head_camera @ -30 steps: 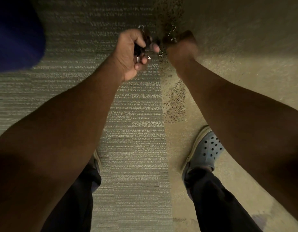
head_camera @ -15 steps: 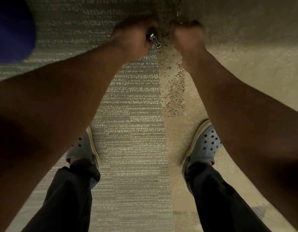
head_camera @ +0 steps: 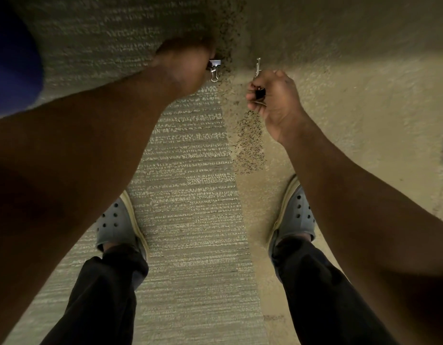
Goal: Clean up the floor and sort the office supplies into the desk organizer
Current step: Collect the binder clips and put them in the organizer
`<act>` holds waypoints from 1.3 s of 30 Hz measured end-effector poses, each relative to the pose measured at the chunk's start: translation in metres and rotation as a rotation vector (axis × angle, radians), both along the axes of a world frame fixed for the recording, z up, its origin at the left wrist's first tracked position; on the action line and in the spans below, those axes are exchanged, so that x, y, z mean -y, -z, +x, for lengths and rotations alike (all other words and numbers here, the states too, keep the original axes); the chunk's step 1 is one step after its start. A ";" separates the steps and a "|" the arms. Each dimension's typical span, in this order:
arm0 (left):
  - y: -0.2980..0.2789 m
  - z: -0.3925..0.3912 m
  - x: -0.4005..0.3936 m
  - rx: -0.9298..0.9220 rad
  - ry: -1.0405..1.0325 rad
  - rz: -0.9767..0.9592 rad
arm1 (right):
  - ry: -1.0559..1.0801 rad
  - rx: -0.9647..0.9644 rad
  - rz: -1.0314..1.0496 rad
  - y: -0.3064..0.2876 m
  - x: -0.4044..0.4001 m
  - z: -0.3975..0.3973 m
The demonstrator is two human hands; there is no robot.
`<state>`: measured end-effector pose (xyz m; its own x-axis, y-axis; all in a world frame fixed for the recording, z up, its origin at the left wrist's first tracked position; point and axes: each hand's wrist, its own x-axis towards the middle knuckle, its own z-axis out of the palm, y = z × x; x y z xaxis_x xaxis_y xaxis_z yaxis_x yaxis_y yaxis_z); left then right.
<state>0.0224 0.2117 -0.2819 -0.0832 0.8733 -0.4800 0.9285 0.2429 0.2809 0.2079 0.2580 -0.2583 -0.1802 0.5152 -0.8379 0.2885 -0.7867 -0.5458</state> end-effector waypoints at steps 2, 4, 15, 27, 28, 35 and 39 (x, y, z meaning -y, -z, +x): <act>-0.004 0.004 0.003 0.088 -0.166 -0.091 | 0.016 -0.017 -0.001 -0.003 0.003 0.001; -0.014 0.012 0.010 0.264 -0.423 -0.105 | 0.048 -0.082 -0.005 -0.011 0.006 0.003; -0.217 0.049 0.070 1.091 -1.224 -0.025 | 0.171 -0.423 -0.075 -0.182 0.035 -0.012; -0.498 0.025 0.094 0.797 -0.836 0.000 | 0.434 -0.478 -0.219 -0.450 0.080 -0.077; -0.525 0.020 0.098 0.814 -0.847 0.029 | 0.468 -0.485 -0.226 -0.479 0.084 -0.084; -0.679 -0.026 0.124 0.715 -0.722 0.338 | 0.601 -0.657 -0.184 -0.651 0.105 -0.143; -0.736 -0.055 0.135 0.610 -0.733 0.436 | 0.624 -0.696 -0.156 -0.712 0.119 -0.175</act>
